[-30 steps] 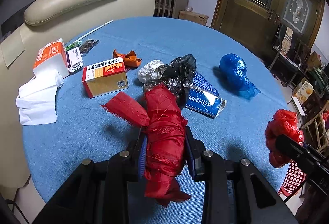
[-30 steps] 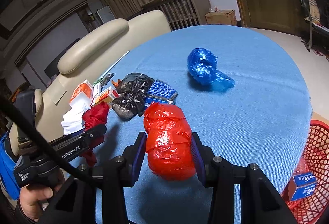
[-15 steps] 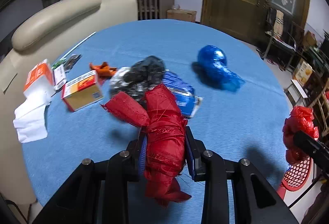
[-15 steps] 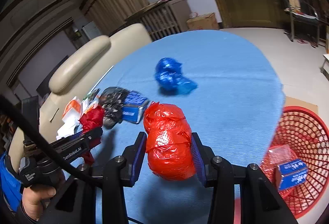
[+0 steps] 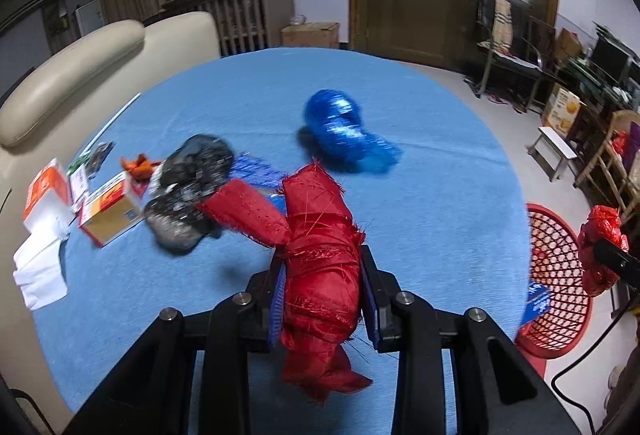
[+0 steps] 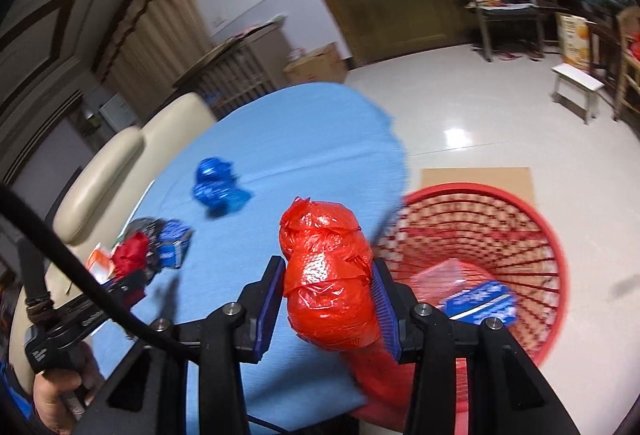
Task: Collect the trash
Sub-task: 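Carry both bags to the red basket and open the right tool over it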
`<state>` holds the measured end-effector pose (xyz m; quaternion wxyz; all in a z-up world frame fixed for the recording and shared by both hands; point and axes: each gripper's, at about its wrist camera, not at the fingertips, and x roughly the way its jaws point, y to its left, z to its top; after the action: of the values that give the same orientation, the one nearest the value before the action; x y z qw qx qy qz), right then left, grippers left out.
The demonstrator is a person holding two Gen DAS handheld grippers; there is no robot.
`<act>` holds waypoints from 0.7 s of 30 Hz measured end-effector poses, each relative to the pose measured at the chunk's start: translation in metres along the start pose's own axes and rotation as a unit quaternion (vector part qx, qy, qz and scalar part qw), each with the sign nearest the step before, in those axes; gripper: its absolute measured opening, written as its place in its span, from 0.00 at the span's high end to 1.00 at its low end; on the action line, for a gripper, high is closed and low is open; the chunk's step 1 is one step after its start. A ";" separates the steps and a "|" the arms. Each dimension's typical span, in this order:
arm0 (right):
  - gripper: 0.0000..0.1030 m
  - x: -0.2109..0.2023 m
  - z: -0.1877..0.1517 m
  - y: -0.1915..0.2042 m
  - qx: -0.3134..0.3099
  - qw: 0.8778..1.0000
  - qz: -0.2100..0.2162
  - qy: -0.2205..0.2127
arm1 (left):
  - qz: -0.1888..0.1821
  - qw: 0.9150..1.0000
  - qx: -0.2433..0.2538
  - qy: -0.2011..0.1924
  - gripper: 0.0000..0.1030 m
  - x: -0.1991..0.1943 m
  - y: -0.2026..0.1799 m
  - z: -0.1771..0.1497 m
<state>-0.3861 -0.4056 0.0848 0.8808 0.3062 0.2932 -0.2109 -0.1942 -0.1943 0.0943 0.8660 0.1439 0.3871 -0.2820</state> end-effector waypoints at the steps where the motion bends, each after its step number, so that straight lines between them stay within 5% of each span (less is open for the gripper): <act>1: 0.55 -0.002 0.001 -0.005 0.004 1.000 -0.006 -0.003 | -0.004 1.000 0.004 -0.002 0.67 -0.001 -0.006 0.002; 21: 0.55 0.001 0.003 -0.089 0.054 0.995 -0.084 -0.002 | -0.090 0.991 0.091 -0.030 0.67 -0.019 -0.107 0.019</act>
<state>-0.4329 -0.4721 0.0494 0.8426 0.3271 0.3046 -0.3004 -0.2576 -0.2814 0.1180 0.8316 0.1776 0.3451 -0.3972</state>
